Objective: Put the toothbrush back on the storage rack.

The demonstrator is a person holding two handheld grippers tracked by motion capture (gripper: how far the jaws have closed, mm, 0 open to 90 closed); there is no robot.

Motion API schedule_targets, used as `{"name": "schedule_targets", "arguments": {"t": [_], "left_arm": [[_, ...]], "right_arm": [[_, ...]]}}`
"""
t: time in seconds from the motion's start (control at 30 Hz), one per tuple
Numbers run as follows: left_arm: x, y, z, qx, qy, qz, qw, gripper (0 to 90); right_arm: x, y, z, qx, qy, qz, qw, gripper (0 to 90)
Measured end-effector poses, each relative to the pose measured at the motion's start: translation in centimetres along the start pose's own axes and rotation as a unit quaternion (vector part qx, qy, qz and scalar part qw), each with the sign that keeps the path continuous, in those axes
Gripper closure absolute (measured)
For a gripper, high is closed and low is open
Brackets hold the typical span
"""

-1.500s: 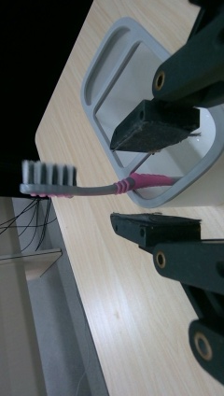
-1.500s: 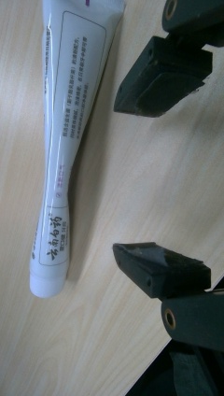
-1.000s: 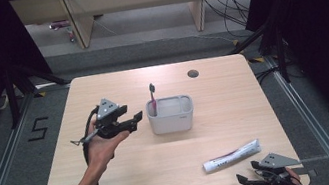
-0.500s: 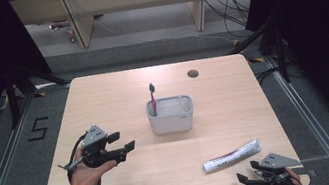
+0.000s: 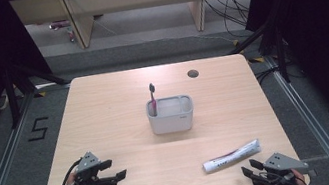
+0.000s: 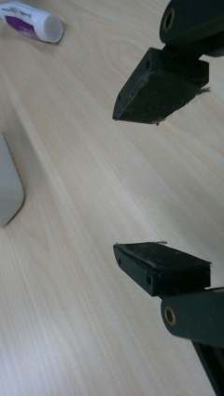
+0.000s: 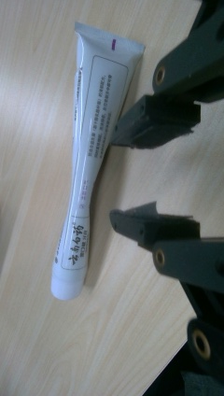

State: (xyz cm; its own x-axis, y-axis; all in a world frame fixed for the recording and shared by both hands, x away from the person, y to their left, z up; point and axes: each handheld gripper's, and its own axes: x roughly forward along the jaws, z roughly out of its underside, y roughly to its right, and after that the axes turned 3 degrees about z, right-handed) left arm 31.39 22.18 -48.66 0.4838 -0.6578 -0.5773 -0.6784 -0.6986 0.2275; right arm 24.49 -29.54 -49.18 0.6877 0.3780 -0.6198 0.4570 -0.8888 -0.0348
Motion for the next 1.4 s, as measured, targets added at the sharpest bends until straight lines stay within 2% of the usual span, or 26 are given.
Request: {"name": "schedule_targets", "arguments": {"t": [0.03,0.1,0.17,0.2,0.27,0.3,0.43,0.47,0.5,0.53,0.57,0.6,0.67,0.7,0.73,0.8,0.83,0.9,1.03,1.13,1.17,1.2,1.23,1.27,1.37,1.4], "left_arm": [[-0.2,0.0,0.3,0.002,0.002,-0.004,1.0,29.2],[-0.5,0.2,0.7,0.003,-0.002,-0.006,1.0,29.0],[-0.6,0.4,1.2,0.0,-0.004,0.0,1.0,28.6],[-0.7,0.5,1.4,0.005,-0.005,0.003,1.0,28.2],[-0.9,0.8,1.7,0.009,-0.011,0.004,0.9999,28.1],[-0.9,1.0,1.9,0.006,-0.008,0.003,0.9999,28.0],[-1.2,1.6,2.5,0.011,-0.009,0.006,0.9999,28.0],[-1.2,1.6,2.7,0.012,-0.008,0.005,0.9999,28.0],[-1.4,1.6,2.9,0.018,-0.018,0.005,0.9997,28.0],[-1.4,1.7,3.1,0.011,-0.008,0.004,0.9999,28.0],[-1.5,1.7,3.2,0.011,-0.01,0.003,0.9999,27.9],[-1.7,1.7,3.3,0.01,-0.011,0.005,0.9999,27.7],[-2.0,1.8,3.6,0.009,-0.01,0.001,0.9999,27.6],[-2.1,1.9,3.7,0.009,-0.006,0.003,0.9999,27.6],[-2.3,1.8,3.9,0.02,-0.016,0.002,0.9997,27.5],[-2.4,1.9,4.1,0.01,-0.008,0.002,0.9999,27.4],[-2.6,1.8,4.2,0.019,-0.018,0.003,0.9997,27.4],[-2.4,1.9,4.3,0.008,-0.001,0.0,1.0,27.4],[-2.6,1.7,4.4,0.01,-0.01,0.0,0.9999,27.2],[-2.5,1.9,4.4,0.006,-0.008,0.001,1.0,27.2],[-2.5,1.9,4.4,0.007,-0.005,0.002,1.0,27.2],[-2.8,1.7,4.3,0.027,-0.022,-0.003,0.9994,27.2],[-2.6,1.7,4.3,0.02,-0.017,-0.001,0.9997,27.2],[-2.5,2.0,4.3,0.009,-0.009,0.003,0.9999,27.2],[-2.5,2.0,4.4,0.013,-0.011,0.003,0.9999,27.2],[-2.5,2.0,4.4,0.013,-0.009,0.003,0.9999,27.2]], "right_arm": [[-0.2,-0.3,0.0,0.014,-0.01,-0.002,0.9998,64.7],[-0.1,0.0,-0.1,-0.026,0.008,0.003,0.9996,70.7],[-0.1,-0.1,-0.1,-0.027,0.0,-0.003,0.9996,78.7],[-0.1,0.1,0.0,-0.034,0.003,0.007,0.9994,82.5],[-0.2,0.2,0.0,-0.014,-0.01,0.007,0.9998,87.7],[-0.1,0.7,0.0,-0.034,0.003,0.016,0.9993,89.7],[-0.1,1.1,0.0,-0.038,-0.002,0.031,0.9988,90.0],[0.0,1.1,0.0,-0.034,-0.004,0.031,0.9989,90.0],[0.1,1.1,0.0,-0.028,-0.007,0.021,0.9994,90.0],[0.0,1.1,-0.1,-0.025,-0.012,0.031,0.9991,90.0],[0.0,1.2,-0.1,-0.025,-0.012,0.029,0.9992,90.0],[0.1,1.2,-0.1,-0.021,-0.005,0.039,0.999,90.0],[0.2,1.6,-0.1,-0.032,-0.006,0.041,0.9986,90.0],[0.2,1.6,-0.1,-0.026,-0.01,0.042,0.9987,90.0],[0.3,1.8,-0.2,-0.031,-0.009,0.045,0.9985,90.0],[0.6,2.1,-0.2,-0.029,-0.014,0.046,0.9984,90.0],[0.7,2.3,-0.3,-0.031,-0.014,0.051,0.9981,90.0],[0.8,2.6,-0.4,-0.028,-0.019,0.054,0.998,90.0],[1.2,3.0,-0.6,-0.032,-0.023,0.064,0.9972,90.0],[1.4,3.2,-0.8,-0.03,-0.031,0.059,0.9973,90.0],[1.5,3.2,-0.8,-0.032,-0.031,0.063,0.997,90.0],[1.5,3.3,-0.8,-0.036,-0.026,0.066,0.9968,90.0],[1.7,3.4,-0.8,-0.047,-0.023,0.065,0.9965,90.0],[1.7,3.2,-0.9,-0.033,-0.029,0.061,0.9972,90.0],[1.7,3.4,-0.9,-0.028,-0.033,0.058,0.9974,90.0],[1.7,3.4,-0.9,-0.03,-0.032,0.066,0.9969,90.0]]}}
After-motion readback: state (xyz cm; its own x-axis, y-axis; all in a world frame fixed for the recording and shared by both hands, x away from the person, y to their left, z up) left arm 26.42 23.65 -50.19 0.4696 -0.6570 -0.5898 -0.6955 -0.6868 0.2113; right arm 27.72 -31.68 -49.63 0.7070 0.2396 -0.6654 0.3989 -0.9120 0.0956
